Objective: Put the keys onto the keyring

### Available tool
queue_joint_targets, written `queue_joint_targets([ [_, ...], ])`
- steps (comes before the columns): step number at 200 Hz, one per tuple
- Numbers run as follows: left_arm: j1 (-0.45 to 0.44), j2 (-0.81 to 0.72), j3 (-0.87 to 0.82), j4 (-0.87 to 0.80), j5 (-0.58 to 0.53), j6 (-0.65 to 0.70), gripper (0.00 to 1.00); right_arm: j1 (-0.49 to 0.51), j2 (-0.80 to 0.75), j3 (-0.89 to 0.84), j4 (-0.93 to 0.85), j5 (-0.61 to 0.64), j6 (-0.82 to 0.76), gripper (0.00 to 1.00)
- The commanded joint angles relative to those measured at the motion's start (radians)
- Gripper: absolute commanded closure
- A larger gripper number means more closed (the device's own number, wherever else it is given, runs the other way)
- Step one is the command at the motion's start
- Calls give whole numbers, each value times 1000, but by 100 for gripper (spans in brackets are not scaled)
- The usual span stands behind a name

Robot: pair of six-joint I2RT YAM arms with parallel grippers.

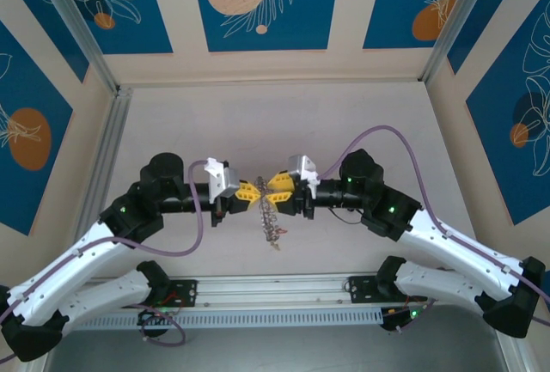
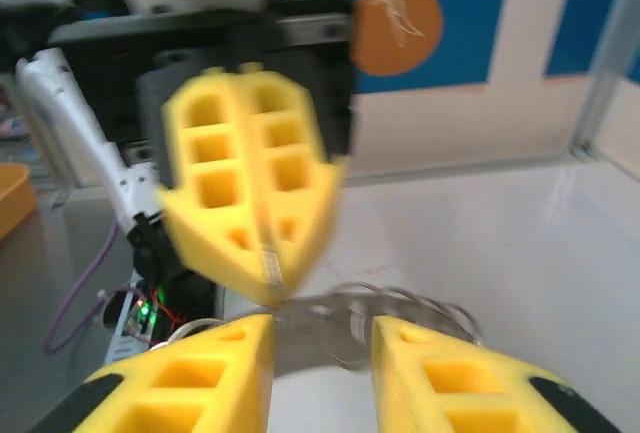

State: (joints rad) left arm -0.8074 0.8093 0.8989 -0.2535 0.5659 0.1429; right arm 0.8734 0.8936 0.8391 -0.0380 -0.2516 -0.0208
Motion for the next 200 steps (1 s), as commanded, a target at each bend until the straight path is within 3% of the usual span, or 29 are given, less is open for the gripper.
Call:
queue_joint_targets([
  [1, 2, -41, -24, 72, -57, 42, 100, -48, -74, -69, -55, 88, 165, 45],
  [35, -23, -77, -1, 38, -42, 80, 100, -97, -163, -115, -254, 363, 394, 34],
  [67, -62, -120, 46, -26, 9, 132, 100, -249, -193, -155, -467, 516, 652, 31],
  [83, -96, -125, 83, -86, 39, 186, 100, -358, -187, -186, -498, 454, 735, 31],
  [102, -100, -110, 132, -129, 186, 219, 100, -458, -174, -239, -411, 338, 787, 31],
  [137, -99, -35, 273, -231, 346, 308, 100, -529, -60, -238, -313, 246, 748, 31],
  [200, -97, 47, 336, -230, 372, 392, 100, -602, 39, -223, -355, 228, 736, 32],
])
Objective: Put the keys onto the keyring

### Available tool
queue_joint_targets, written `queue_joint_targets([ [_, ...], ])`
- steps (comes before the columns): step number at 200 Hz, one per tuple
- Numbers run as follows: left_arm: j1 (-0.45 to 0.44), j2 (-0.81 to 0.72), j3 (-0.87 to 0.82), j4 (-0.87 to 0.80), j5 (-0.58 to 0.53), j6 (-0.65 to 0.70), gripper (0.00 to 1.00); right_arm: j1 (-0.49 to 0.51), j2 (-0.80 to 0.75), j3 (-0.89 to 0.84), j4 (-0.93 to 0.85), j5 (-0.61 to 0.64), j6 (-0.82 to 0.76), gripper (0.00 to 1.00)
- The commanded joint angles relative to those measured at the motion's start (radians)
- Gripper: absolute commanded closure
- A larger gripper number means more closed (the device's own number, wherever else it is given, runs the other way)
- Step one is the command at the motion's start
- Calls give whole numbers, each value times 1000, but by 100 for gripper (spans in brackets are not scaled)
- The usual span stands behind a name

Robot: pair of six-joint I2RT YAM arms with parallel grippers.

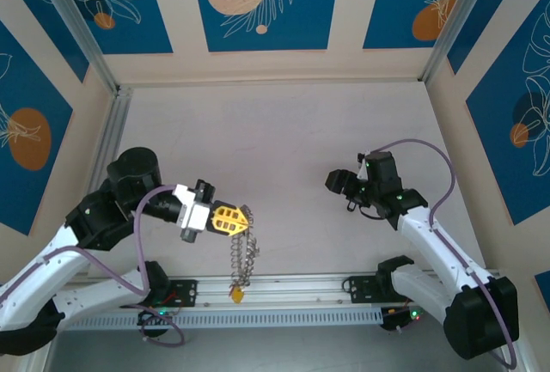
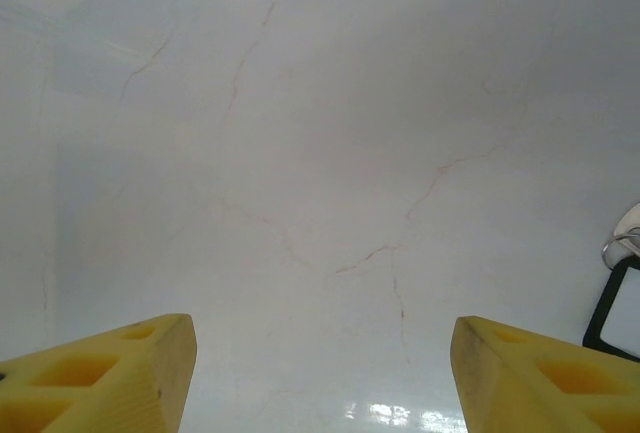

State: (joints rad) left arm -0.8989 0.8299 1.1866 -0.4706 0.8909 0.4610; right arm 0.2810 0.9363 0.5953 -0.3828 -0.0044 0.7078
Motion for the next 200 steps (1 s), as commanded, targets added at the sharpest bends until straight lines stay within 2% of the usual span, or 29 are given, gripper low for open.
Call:
queue_joint_targets([
  [1, -5, 27, 49, -14, 47, 75, 100, -10, -4, 21, -12, -17, 6, 32],
  [29, 17, 43, 55, -28, 59, 105, 100, -22, -2, 29, -47, 22, -2, 32],
  [45, 52, 40, 45, -21, 108, 100, 100, -35, -2, 36, -77, 41, -10, 32],
  [83, 104, 20, -35, 114, 139, 12, 100, -106, 0, 53, -176, 48, -34, 33],
  [96, 126, 26, -90, 232, 112, -63, 100, -147, 1, 52, -205, 43, -45, 34],
  [107, 144, 43, -162, 388, 93, -185, 100, -181, 2, 46, -220, 38, -57, 35],
  [128, 186, 82, -275, 585, -15, -360, 100, -243, -3, 29, -218, 28, -71, 37],
  [162, 278, 26, -373, 612, -120, -482, 100, -255, 22, 13, -222, 67, -110, 40],
  [200, 292, 3, -478, 666, -173, -576, 100, -257, 129, 32, -204, 54, -108, 46],
])
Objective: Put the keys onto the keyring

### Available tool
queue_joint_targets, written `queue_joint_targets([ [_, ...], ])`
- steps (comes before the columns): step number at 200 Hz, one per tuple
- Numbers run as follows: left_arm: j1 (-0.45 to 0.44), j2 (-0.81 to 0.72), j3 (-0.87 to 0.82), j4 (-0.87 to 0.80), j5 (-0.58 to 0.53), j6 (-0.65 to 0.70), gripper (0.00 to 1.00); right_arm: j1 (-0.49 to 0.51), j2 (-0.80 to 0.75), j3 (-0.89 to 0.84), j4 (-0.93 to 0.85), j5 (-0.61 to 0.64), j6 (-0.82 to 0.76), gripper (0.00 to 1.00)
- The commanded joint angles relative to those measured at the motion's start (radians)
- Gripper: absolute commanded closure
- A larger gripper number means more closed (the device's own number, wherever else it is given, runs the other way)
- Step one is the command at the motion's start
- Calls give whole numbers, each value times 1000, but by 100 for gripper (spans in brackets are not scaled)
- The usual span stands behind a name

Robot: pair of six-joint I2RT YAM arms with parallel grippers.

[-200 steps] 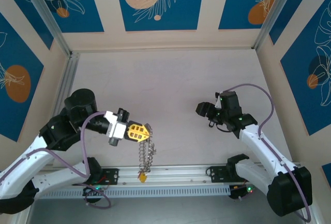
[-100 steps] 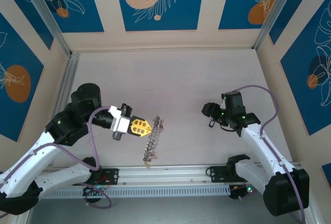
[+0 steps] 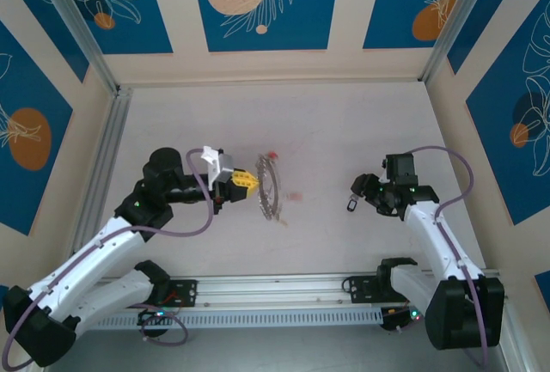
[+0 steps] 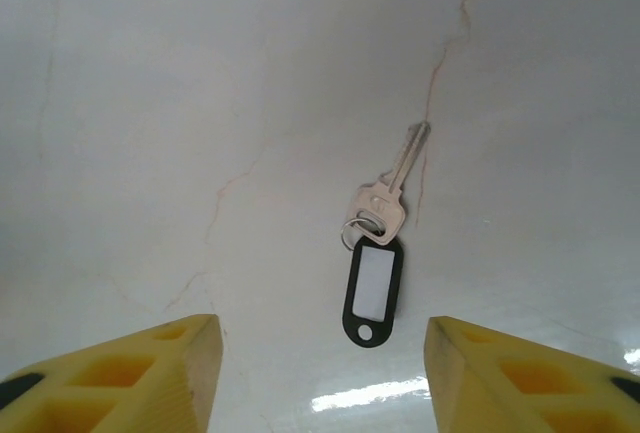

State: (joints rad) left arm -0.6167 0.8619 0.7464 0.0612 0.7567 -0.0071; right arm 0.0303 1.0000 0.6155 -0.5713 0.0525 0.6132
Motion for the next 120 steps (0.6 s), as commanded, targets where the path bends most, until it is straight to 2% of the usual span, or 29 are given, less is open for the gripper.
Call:
queue_joint_targets([
  [1, 10, -28, -38, 134, -38, -110, 100, -6, 69, 13, -15, -4, -14, 46],
  [39, 35, 12, -86, 220, -108, -163, 100, 4, 210, 61, 18, -16, -9, 49],
  [68, 39, 60, -93, 220, -143, -152, 100, 42, 343, 121, 23, -14, -6, 49],
  [120, 46, 69, -151, 340, -113, -161, 100, 103, 481, 158, 53, -11, 26, 56],
])
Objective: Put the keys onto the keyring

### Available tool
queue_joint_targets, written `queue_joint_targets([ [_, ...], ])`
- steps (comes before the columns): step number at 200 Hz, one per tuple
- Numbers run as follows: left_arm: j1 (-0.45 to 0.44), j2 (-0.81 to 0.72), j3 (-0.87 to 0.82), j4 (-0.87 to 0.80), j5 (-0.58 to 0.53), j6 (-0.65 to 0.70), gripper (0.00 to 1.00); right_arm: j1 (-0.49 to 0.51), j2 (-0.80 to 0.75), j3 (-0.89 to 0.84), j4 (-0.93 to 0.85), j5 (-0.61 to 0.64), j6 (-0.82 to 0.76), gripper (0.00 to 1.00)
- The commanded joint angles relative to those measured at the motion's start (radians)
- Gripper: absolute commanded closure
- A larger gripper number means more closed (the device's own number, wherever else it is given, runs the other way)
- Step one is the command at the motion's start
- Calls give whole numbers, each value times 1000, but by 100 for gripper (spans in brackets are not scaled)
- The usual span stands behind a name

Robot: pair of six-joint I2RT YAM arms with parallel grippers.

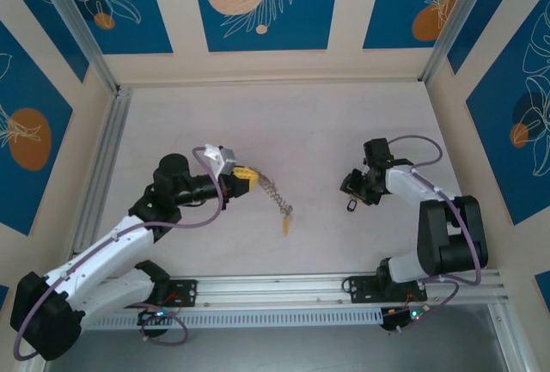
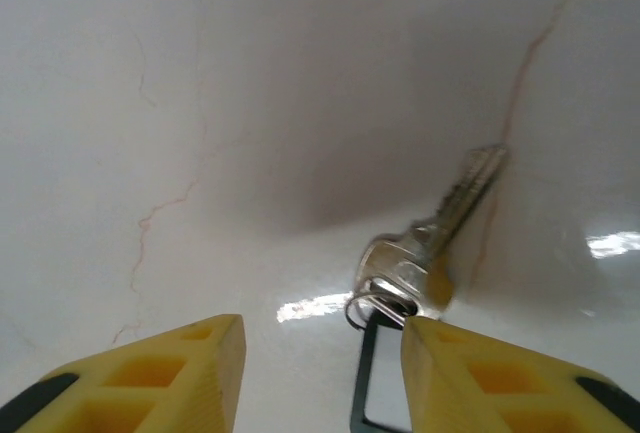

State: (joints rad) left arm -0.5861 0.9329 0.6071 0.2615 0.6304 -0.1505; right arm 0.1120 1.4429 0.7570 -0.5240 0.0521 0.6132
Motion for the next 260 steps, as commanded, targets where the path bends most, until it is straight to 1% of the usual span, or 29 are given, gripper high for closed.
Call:
queue_joint_targets([
  [1, 17, 0, -13, 141, 13, -18, 100, 22, 39, 17, 6, -11, 27, 56],
  [36, 32, 10, -15, 151, 10, -33, 100, 88, 65, 14, 34, -18, 85, 57],
  [64, 38, 4, -18, 133, -5, -24, 100, 146, 122, 40, 68, -33, 117, 56],
  [70, 39, 3, -18, 133, -5, -24, 100, 161, 129, 50, 59, -19, 126, 56],
  [79, 40, 5, -20, 133, -5, -24, 100, 173, 132, 52, 70, -37, 134, 56],
  [97, 40, 7, -25, 131, -8, -26, 100, 204, 109, 45, 82, -67, 182, 57],
  [128, 42, 9, -26, 134, -5, -30, 100, 239, 22, 49, 45, -56, 218, 56],
  [144, 42, 7, -27, 137, 0, -37, 100, 243, -32, 72, 0, -29, 188, 55],
  [158, 43, 2, -31, 139, 4, -44, 100, 246, -54, 106, -64, 7, 127, 53],
  [168, 42, -2, -36, 142, 7, -51, 100, 248, -51, 132, -115, 35, 72, 50],
  [179, 42, -6, -39, 143, 12, -60, 100, 247, -35, 164, -175, 72, 18, 48],
  [200, 42, -15, -50, 150, 19, -80, 100, 254, 13, 197, -220, 108, -48, 47],
  [229, 43, -36, -62, 106, -5, -77, 100, 315, 93, 218, -247, 195, -82, 47],
  [260, 42, -49, -88, 120, -5, -86, 100, 326, 161, 218, -237, 173, -72, 51],
])
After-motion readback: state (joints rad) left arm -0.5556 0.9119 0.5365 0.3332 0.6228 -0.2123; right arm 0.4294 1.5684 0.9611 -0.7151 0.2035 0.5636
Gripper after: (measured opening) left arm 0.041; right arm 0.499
